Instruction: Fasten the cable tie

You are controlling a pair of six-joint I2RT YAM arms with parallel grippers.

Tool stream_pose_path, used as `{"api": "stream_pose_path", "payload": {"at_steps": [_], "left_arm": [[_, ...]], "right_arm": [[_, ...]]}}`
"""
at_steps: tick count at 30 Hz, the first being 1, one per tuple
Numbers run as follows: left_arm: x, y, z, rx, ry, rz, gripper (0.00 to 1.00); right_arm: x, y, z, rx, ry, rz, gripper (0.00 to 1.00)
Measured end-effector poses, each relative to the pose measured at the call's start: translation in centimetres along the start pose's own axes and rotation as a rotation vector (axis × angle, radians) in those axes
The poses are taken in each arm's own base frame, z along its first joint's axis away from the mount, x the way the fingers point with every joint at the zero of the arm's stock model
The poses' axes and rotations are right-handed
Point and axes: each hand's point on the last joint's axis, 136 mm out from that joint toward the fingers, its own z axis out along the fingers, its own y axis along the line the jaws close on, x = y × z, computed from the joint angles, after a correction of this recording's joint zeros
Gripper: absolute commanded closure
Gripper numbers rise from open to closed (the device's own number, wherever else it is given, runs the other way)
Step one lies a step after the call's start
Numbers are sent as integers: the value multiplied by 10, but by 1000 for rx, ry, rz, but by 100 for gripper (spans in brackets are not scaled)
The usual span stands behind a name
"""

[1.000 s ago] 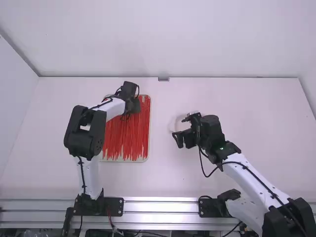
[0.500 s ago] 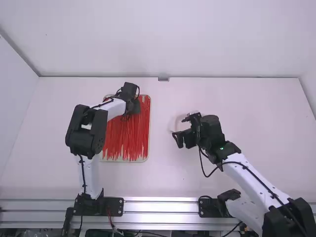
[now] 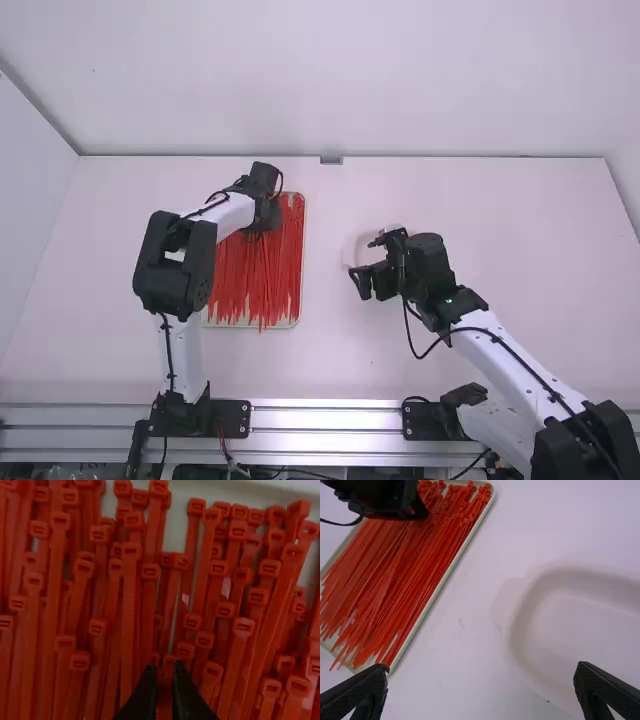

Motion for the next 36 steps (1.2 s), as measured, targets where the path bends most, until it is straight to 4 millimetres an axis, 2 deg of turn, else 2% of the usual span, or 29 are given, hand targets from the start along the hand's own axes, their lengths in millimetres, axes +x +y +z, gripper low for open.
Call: {"api": "stream_pose_path", "payload": {"at_steps": [9,14,16,17,18,22,24,25,27,30,31,32,36], "left_arm": [[-17,-1,-18,-5,-28,-12,98],[-33,-2,-47,14,-78,-21,98],[-46,-3,-73,36,-128,-31,98],[-48,-3,-76,39,-135,-32,98],[-54,-3,-90,50,-160,-38,98],[-64,-1,-124,73,-213,-48,98],[-70,2,-150,88,-250,-55,98],[-70,2,-150,88,-250,-55,98],[-73,6,-173,96,-285,-63,98],[-77,10,-196,97,-327,-74,98],[-80,13,-213,97,-361,-81,98],[-80,15,-218,97,-373,-83,98],[-72,21,-251,100,-439,-87,98]], "right_arm": [[-1,0,0,-1,-5,-1,0],[-3,0,0,-2,-12,-3,0],[-4,1,0,-2,-17,-4,0],[-4,1,0,-2,-17,-5,0],[-5,1,0,-2,-19,-5,0],[-5,1,0,-2,-19,-5,0],[-5,1,0,-3,-19,-5,0],[-5,1,0,-3,-19,-5,0],[-5,0,0,-1,-19,-3,0],[-6,-3,-1,5,-22,2,1],[-6,-7,-1,14,-24,9,0],[-6,-8,-2,16,-25,11,0],[-7,-11,-2,23,-29,18,0]]}}
